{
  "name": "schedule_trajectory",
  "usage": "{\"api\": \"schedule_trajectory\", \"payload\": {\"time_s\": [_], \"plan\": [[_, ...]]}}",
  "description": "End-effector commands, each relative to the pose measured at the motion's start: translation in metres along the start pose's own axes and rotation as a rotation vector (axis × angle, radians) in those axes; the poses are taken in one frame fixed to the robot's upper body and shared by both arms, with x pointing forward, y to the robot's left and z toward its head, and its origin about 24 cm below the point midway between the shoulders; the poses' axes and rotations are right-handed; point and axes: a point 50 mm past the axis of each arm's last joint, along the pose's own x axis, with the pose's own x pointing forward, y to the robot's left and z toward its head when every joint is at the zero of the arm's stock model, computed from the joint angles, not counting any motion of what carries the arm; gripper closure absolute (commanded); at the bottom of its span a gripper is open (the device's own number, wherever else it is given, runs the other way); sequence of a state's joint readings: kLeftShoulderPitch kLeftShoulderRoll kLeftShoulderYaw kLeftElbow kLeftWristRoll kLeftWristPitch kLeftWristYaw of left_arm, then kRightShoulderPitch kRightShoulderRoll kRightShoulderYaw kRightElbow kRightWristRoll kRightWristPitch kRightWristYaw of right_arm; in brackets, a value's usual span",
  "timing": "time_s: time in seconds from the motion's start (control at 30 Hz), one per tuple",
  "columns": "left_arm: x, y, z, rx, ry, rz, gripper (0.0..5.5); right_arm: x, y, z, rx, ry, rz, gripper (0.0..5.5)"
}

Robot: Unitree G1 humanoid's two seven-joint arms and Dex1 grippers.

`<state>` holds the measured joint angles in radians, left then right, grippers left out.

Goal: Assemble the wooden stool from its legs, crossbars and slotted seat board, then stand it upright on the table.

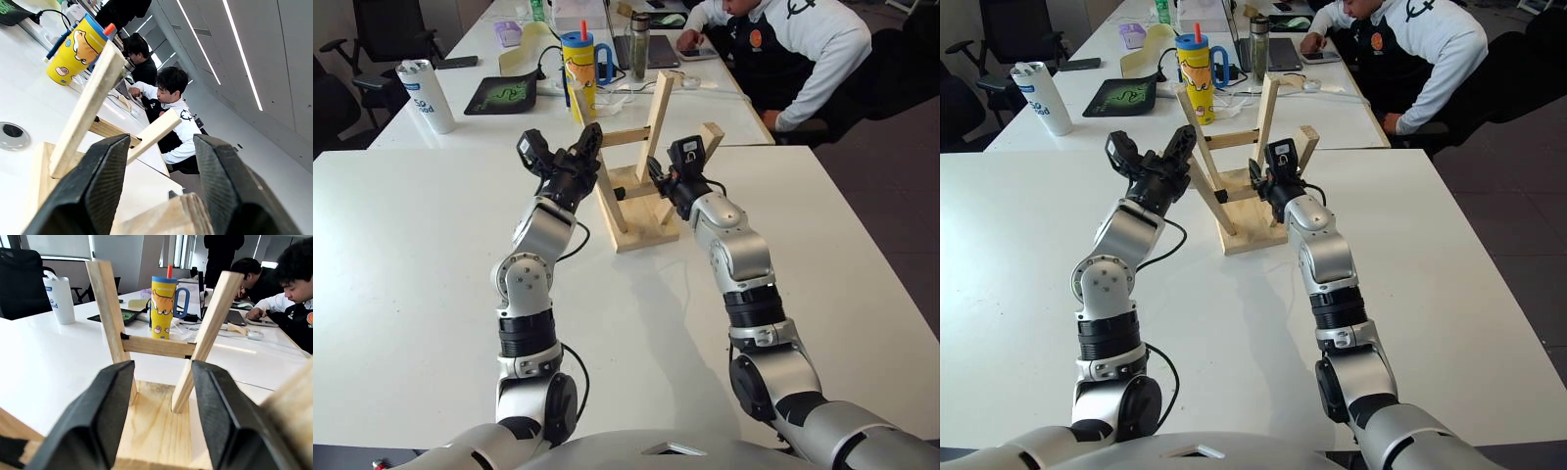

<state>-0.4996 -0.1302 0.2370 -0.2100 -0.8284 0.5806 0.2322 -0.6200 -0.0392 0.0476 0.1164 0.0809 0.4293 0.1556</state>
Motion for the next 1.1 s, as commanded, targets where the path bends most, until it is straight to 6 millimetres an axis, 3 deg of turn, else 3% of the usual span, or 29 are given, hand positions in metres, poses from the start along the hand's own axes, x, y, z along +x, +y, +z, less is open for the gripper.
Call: {"api": "schedule_trajectory", "payload": {"time_s": [0.03, 0.17, 0.37, 0.53, 0.77, 0.83, 0.9, 0.93, 0.97, 1.0, 1.03, 1.07, 1.1], "plan": [[-0.002, -0.006, 0.020, 0.037, -0.089, -0.004, 3.14, -0.002, 0.005, 0.014, 0.008, -0.089, 0.033, 3.34], [0.000, -0.018, 0.038, 0.059, -0.155, -0.036, 3.14, -0.003, 0.010, 0.006, -0.006, -0.060, 0.068, 3.34], [-0.003, -0.036, 0.066, 0.093, -0.256, -0.103, 3.14, -0.010, 0.008, -0.054, -0.057, 0.255, 0.061, 3.34], [-0.009, -0.049, 0.095, 0.133, -0.350, -0.133, 3.14, -0.012, 0.009, -0.063, -0.005, 0.312, 0.066, 3.34], [-0.037, -0.111, 0.142, 0.250, -0.550, -0.329, 3.14, -0.015, 0.012, -0.070, 0.068, 0.365, 0.090, 3.34], [-0.043, -0.123, 0.146, 0.259, -0.565, -0.369, 3.14, -0.016, 0.011, -0.072, 0.085, 0.380, 0.089, 3.34], [-0.035, -0.117, 0.126, 0.260, -0.479, -0.336, 3.14, -0.016, 0.009, -0.072, 0.086, 0.382, 0.085, 3.34], [-0.019, -0.100, 0.098, 0.233, -0.342, -0.287, 3.14, -0.016, 0.008, -0.072, 0.093, 0.380, 0.078, 3.34], [0.000, -0.073, 0.054, 0.198, -0.117, -0.192, 3.14, -0.016, 0.006, -0.071, 0.103, 0.379, 0.068, 3.34], [0.010, -0.043, -0.007, 0.231, 0.171, -0.090, 3.14, -0.015, 0.004, -0.069, 0.107, 0.377, 0.061, 3.34], [0.006, -0.013, -0.061, 0.283, 0.404, 0.010, 3.14, -0.014, 0.004, -0.066, 0.106, 0.370, 0.059, 3.34], [-0.005, 0.008, -0.096, 0.301, 0.551, 0.063, 3.14, -0.012, 0.005, -0.061, 0.108, 0.358, 0.064, 3.34], [-0.014, 0.026, -0.117, 0.275, 0.628, 0.104, 3.14, -0.010, 0.006, -0.055, 0.114, 0.341, 0.067, 3.34]]}}
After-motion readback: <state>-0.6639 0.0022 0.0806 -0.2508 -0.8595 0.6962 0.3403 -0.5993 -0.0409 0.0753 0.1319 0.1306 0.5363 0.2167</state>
